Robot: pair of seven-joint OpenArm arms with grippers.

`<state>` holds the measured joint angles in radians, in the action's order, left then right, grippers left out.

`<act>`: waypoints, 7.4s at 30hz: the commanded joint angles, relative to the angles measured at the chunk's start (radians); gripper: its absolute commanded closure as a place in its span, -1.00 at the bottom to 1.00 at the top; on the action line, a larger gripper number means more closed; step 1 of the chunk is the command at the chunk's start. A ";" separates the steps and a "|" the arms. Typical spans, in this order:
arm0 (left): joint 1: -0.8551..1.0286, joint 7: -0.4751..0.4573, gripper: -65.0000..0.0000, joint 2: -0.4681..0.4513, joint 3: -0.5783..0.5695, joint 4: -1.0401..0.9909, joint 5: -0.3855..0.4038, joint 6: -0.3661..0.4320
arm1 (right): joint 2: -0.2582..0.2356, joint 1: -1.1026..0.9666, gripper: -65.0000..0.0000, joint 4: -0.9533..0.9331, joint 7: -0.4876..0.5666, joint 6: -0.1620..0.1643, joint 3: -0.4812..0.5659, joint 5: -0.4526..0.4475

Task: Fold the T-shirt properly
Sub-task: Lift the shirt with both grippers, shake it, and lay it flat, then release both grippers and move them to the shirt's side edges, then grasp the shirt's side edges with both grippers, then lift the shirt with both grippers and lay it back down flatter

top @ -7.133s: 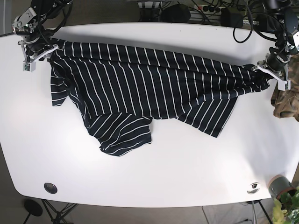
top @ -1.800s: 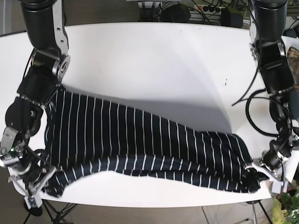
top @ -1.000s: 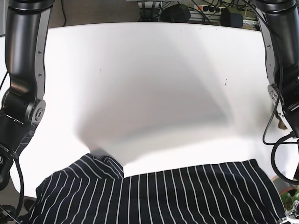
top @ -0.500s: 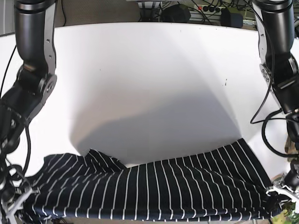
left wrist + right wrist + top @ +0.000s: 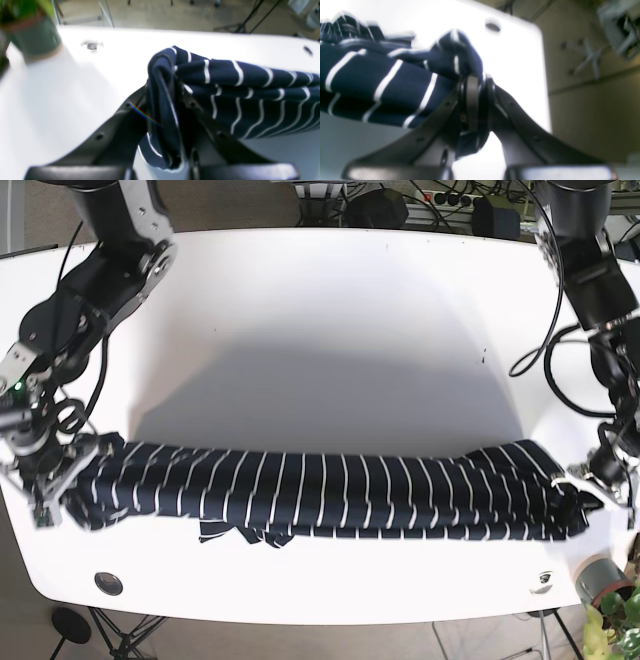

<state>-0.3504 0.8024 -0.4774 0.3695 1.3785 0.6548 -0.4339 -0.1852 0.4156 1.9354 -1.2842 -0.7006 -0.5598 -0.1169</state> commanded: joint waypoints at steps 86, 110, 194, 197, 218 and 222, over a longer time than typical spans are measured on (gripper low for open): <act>0.446 -0.031 -0.04 0.006 0.293 0.115 0.021 -0.264 | -0.102 -0.162 -0.55 -0.658 0.260 0.014 0.002 -0.298; 0.446 -0.031 -0.04 0.006 0.293 0.109 0.020 -0.264 | -0.086 -0.134 -0.55 -0.854 0.423 0.009 0.099 -0.300; -0.042 -0.119 1.00 0.070 0.176 -0.675 -0.445 -0.264 | -0.063 -0.146 0.94 -0.833 0.413 0.014 0.097 -0.306; -0.042 -0.116 1.00 0.070 0.176 -0.675 -0.444 -0.264 | -0.063 -0.148 0.94 -0.793 0.413 0.014 0.097 -0.306; -0.180 -0.015 1.00 0.070 0.133 -0.475 -0.444 -0.264 | -0.084 -0.014 0.94 -0.623 0.332 0.055 0.100 -0.298; -0.244 0.025 1.00 0.070 0.119 -0.416 -0.445 -0.264 | -0.101 0.078 0.94 -0.627 0.294 0.055 0.100 -0.298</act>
<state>-0.5518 0.8425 -0.3851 0.4938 0.9176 0.1986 -0.6971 -0.2619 0.4194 1.2865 -1.0161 -0.6498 -0.4568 -0.3973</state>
